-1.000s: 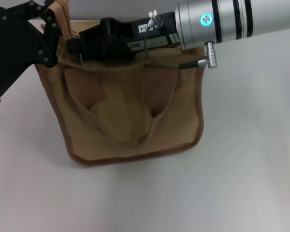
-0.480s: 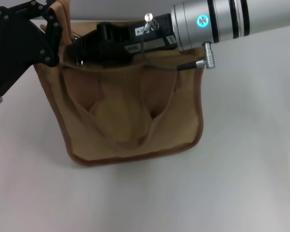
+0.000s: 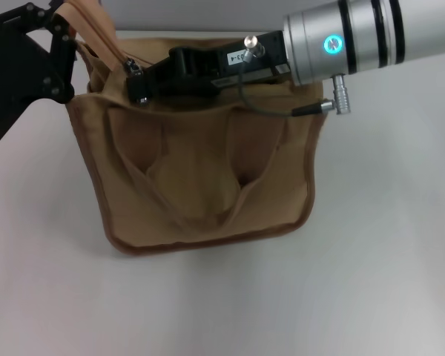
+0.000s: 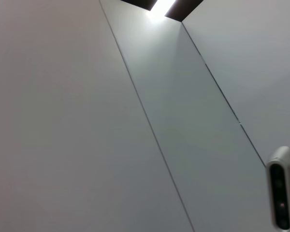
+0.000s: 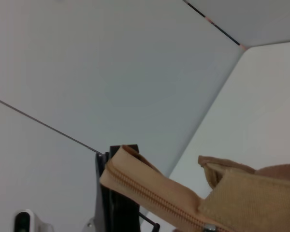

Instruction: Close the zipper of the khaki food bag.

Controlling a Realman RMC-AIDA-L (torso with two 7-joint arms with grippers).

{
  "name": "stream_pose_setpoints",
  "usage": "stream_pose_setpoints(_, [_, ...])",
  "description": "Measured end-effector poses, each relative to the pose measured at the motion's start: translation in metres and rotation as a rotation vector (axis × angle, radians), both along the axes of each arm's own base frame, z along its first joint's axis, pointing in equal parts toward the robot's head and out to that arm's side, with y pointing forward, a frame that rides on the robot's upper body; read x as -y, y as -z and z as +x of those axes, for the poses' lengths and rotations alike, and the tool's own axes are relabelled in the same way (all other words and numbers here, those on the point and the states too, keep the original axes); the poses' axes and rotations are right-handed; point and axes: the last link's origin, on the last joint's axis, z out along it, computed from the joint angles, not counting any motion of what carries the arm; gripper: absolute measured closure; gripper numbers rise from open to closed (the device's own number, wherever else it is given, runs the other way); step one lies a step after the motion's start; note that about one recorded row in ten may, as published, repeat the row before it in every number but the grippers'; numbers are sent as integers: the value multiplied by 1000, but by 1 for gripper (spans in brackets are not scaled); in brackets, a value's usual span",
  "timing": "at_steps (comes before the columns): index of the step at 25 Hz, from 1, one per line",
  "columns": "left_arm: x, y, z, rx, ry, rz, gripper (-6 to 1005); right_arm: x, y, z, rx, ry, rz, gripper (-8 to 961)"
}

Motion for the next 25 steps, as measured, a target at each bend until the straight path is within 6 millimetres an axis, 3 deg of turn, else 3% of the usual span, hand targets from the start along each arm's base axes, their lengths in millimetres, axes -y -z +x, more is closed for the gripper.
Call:
stream_pose_setpoints(10, [1,-6,-15,31,-98,38,977,11,-22,28,-68,3,22,937])
stream_pose_setpoints(25, [1,-4,-27,61,-187,33,977,31,-64,96,-79,57,67,910])
